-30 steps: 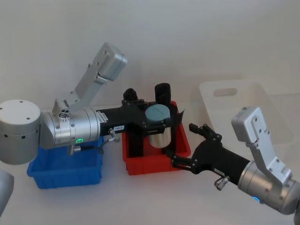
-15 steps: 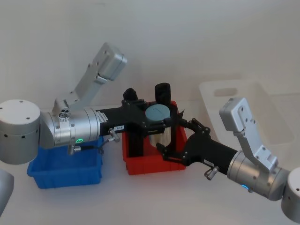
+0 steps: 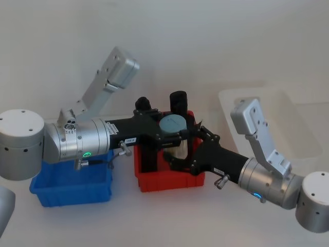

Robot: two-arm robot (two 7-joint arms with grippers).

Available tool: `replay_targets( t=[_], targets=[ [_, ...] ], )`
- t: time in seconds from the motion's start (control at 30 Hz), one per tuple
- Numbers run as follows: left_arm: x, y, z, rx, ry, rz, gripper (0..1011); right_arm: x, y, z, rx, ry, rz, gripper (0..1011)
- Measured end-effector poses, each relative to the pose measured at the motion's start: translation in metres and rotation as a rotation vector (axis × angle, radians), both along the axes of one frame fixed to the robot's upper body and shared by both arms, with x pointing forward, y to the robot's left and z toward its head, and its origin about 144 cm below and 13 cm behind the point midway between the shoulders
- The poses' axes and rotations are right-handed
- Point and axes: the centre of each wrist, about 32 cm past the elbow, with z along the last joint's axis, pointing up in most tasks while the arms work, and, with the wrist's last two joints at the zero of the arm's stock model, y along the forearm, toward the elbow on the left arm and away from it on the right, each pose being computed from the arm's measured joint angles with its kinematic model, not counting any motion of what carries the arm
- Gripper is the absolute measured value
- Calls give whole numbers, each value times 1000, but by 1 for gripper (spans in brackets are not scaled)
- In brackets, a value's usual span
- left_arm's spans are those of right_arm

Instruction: Pick the cotton swabs from the blue box and place them into the white box.

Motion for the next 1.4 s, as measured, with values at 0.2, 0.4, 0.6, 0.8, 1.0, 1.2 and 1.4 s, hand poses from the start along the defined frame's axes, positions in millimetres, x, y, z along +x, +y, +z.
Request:
replay_targets(
  t=[0.2,0.4,0.6,0.8,1.0,1.2,1.4],
  targets=[
    [0,0,0,0,0,0,671,6,4,0,15,7,18,940],
    [0,0,0,0,0,0,671,10,7,1,28,8,42,776],
    [0,0,0,0,-1,1,671,11,8,2,34,9,53,642],
    [0,0,0,-2,-2,1,672,12,9,3,39,11,58,641],
    [0,0,0,-1,0,-1,738,11,10,4,45,12,65,641],
    [0,0,0,0,0,0,888,11,10,5,47,12,62,641],
    [0,0,0,0,0,0,1003,10,8,5,48,14,53,641]
  ],
)
